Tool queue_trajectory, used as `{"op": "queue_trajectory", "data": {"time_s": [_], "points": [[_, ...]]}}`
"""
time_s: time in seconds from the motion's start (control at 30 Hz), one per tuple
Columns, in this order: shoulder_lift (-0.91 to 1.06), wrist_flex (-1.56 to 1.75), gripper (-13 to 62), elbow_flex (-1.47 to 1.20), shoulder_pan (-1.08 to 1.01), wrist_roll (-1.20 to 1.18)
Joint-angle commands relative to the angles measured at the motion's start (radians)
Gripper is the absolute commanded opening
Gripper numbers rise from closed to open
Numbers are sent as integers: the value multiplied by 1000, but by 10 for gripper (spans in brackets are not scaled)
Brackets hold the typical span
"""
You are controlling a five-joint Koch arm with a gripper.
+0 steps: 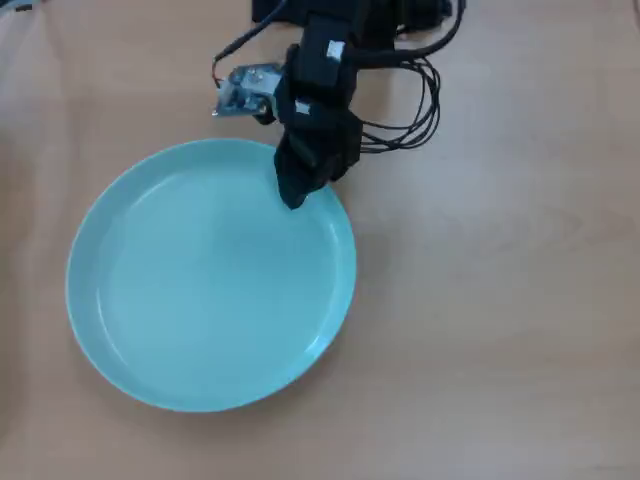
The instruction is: Move the green bowl from right to left
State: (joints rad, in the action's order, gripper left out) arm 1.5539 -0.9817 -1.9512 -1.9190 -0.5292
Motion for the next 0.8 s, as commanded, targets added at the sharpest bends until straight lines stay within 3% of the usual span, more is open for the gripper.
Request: {"op": "queue_trajectory", "data": {"time_s": [0.0, 0.1, 0.27, 0.77], "points": [[3, 35, 253, 37, 0, 2], [5, 35, 154, 41, 0, 8], [6, 35, -81, 46, 0, 17], [3, 35, -68, 101, 51, 169]]}}
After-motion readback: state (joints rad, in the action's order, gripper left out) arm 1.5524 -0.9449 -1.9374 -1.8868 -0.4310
